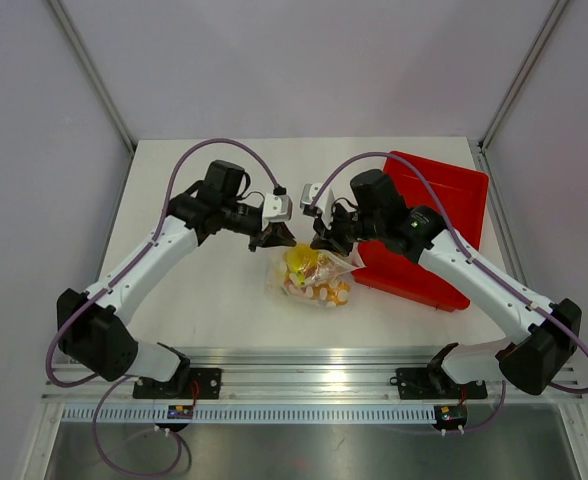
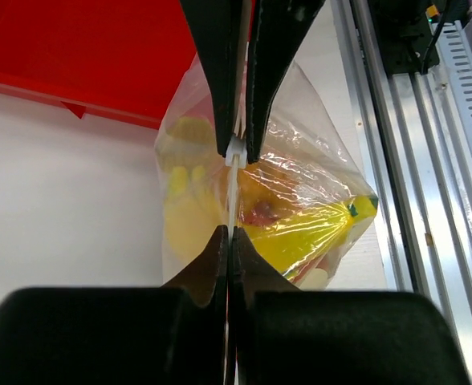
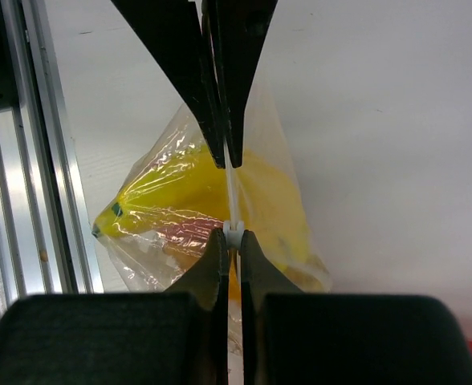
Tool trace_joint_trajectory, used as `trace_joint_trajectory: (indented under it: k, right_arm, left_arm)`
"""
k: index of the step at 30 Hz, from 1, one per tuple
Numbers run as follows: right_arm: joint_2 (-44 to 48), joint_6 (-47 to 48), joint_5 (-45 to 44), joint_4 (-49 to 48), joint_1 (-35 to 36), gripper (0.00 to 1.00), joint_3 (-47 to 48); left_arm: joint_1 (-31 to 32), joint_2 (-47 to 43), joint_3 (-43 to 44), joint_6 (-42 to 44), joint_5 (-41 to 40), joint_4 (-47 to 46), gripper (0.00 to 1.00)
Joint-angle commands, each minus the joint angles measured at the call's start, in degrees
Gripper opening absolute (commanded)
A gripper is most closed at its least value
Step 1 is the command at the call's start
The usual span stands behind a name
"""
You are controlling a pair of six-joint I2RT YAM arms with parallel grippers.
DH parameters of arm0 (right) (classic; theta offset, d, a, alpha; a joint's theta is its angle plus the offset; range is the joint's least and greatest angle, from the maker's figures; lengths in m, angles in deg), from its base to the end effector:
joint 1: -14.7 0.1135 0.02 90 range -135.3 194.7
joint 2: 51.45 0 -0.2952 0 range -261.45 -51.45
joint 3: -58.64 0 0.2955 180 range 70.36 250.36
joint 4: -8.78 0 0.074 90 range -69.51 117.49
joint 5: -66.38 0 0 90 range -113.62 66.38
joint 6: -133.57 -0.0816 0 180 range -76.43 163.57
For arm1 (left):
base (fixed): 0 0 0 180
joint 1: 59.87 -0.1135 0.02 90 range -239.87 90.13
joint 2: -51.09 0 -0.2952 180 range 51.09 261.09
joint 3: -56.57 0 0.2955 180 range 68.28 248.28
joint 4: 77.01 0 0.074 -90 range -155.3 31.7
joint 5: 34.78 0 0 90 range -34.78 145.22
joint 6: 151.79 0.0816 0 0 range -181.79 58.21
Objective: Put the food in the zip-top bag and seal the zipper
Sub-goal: Zip the zipper food storage bag at the center of the board.
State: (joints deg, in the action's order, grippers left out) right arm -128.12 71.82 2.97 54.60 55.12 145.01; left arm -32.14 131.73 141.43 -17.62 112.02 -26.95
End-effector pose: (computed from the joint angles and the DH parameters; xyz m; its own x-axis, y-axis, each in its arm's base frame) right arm 0.2519 0.2625 0.3639 0.0094 -0.5480 -0.8365 -0.9656 0.2123 -0.1499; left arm 0.2775 -0.2230 0.3414 0.0816 0.3881 -0.9180 0.9953 -0.0795 0.0549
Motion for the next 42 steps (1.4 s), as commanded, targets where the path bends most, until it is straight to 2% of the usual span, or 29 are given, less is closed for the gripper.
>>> trace_joint_trajectory:
  k: [1, 5, 8, 11, 22, 42]
  right_arm:
    - [1.43, 0.84, 0.13, -2.56, -0.35, 0.00, 2.87]
    - [1.52, 1.19, -0.48, -2.12, -0.35, 0.00, 2.34]
    - [1.52, 1.37, -0.84, -1.68, -0.35, 0.00, 2.16]
    - [1.52, 1.72, -0.92, -1.59, -0.43, 0.00, 1.90]
    - [1.51, 2.86, -3.03, 0.61, -0.35, 0.00, 1.99]
    - [7.58, 0.84, -6.46, 1.05, -0.43, 0.00, -6.01]
  left_arm:
    - [0.14, -1.97, -0.88, 0.58, -6.15, -1.69, 0.00]
    - [-1.00, -5.84, -5.99, -3.20, -13.79, -11.16, 0.00]
    - [-2.41, -7.95, -7.75, -4.17, -18.02, -13.99, 0.00]
    - [-4.52, -8.40, -7.75, -5.05, -18.47, -15.23, 0.00]
    - [-8.30, -7.08, -7.22, -4.87, -21.38, -15.94, 0.00]
    - [-12.52, -5.67, -6.61, -3.47, -23.92, -14.00, 0.00]
